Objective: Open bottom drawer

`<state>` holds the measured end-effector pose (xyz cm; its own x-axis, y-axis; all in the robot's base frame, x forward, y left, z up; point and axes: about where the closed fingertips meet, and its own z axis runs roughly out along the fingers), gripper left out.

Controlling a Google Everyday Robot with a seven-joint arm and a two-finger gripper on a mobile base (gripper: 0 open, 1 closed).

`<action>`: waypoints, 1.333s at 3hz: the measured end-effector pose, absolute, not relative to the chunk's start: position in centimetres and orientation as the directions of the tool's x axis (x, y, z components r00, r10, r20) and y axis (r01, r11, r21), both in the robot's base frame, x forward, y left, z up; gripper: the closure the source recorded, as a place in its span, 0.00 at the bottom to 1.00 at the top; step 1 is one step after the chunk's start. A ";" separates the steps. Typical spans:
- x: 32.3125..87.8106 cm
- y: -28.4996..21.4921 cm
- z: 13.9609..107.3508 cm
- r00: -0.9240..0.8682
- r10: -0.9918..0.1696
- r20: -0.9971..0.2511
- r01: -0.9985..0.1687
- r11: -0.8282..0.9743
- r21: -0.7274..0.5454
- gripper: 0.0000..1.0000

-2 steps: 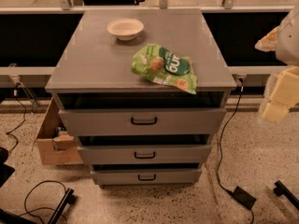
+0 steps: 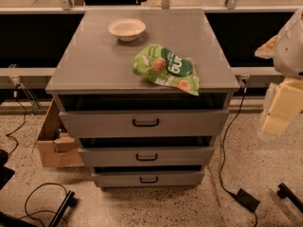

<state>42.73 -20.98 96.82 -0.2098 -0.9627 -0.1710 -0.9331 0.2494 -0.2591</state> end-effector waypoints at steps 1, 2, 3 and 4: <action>40.4 -20.2 93.5 -0.202 -0.968 -0.147 -0.931 0.237 -0.277 0.00; 39.2 -18.7 88.9 -0.205 -0.976 -0.077 -0.924 0.219 -0.313 0.00; 38.4 -17.2 82.5 -0.205 -0.979 -0.002 -0.926 0.195 -0.322 0.00; 37.3 -16.5 73.7 -0.222 -0.974 0.050 -0.942 0.201 -0.269 0.00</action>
Offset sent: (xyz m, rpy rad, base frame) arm -0.1057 0.0225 -0.2812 -0.3130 0.2439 0.0003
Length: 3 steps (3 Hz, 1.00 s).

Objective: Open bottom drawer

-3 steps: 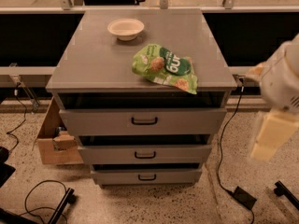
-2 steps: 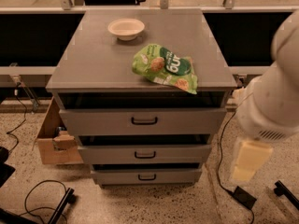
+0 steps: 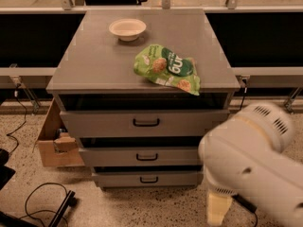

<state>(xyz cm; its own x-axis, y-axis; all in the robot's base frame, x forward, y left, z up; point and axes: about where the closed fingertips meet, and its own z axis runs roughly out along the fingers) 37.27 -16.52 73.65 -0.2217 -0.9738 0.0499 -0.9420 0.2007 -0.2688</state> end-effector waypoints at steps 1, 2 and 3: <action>35.9 -16.5 65.9 -0.234 -0.967 0.098 -0.954 0.209 -0.216 0.00; 35.5 -17.1 65.1 -0.294 -0.950 0.102 -0.939 0.267 -0.218 0.00; 35.5 -17.0 65.2 -0.294 -0.950 0.101 -0.939 0.267 -0.218 0.00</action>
Offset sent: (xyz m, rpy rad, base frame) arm -0.0126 0.0006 -0.0707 -0.0320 0.0584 -0.0141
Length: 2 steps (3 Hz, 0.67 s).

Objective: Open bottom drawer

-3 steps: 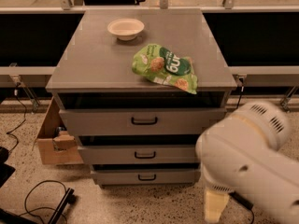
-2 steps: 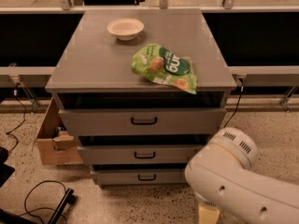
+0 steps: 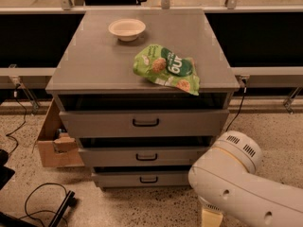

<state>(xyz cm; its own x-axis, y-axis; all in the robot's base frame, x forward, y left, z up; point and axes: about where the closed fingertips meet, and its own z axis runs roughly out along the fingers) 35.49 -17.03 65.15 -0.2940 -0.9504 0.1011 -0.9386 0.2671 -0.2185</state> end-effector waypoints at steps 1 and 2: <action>36.3 -15.3 63.7 -0.269 -0.959 0.085 -0.945 0.246 -0.214 0.00; 39.5 -11.7 59.4 -0.216 -0.976 0.016 -0.954 0.207 -0.215 0.00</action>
Offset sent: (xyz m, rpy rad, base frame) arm 0.0867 0.1051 -0.1287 0.1946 -0.0255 0.1630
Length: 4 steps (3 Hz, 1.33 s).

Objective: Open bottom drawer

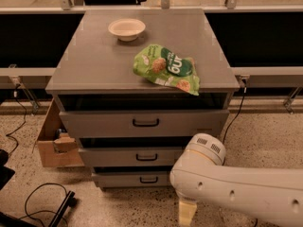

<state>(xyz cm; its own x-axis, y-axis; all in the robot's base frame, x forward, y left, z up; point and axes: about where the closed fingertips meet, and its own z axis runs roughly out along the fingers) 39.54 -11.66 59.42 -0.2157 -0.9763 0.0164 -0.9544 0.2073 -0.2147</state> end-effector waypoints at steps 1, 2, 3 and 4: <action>43.4 -8.7 55.0 -0.187 -0.980 -0.069 -0.952 0.198 -0.231 0.00; 46.9 -6.8 50.5 -0.180 -0.976 -0.124 -0.949 0.206 -0.240 0.00; 49.1 -5.5 46.2 -0.185 -0.972 -0.147 -0.949 0.216 -0.232 0.00; 48.9 -4.6 40.9 -0.187 -0.977 -0.104 -0.960 0.204 -0.190 0.00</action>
Offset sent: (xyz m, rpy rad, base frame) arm 0.1189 0.0721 -0.1495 0.1934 -0.0822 0.0382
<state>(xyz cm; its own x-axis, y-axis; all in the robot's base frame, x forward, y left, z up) 48.90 -4.64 40.94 -0.1874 -0.9768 -0.1035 -0.9604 0.2043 -0.1897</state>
